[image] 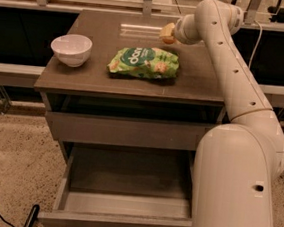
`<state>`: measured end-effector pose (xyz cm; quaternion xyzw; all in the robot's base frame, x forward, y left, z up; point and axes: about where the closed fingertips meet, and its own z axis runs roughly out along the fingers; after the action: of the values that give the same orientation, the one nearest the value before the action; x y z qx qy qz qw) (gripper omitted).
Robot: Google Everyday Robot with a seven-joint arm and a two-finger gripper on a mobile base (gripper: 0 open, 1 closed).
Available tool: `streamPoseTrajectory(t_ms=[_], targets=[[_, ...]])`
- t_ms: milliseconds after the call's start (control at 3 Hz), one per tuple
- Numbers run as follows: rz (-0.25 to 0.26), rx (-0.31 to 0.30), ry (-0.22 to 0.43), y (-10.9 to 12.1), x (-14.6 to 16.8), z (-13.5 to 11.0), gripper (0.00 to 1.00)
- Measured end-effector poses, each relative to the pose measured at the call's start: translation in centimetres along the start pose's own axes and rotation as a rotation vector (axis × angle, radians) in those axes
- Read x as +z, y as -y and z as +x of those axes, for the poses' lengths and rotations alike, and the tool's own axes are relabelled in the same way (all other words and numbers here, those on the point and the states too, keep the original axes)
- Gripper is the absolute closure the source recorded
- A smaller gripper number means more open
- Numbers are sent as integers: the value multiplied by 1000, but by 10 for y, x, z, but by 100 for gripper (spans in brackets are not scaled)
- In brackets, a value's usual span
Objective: Pick orange from middle drawer and place on counter
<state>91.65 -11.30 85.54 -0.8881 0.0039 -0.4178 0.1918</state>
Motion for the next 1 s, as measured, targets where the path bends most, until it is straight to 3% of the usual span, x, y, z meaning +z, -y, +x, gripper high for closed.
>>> streamPoseTrajectory(t_ms=[333,1000], targets=[[1,-1,5,1,3,-2,5],[3,-2,9,2,5,-4,0]])
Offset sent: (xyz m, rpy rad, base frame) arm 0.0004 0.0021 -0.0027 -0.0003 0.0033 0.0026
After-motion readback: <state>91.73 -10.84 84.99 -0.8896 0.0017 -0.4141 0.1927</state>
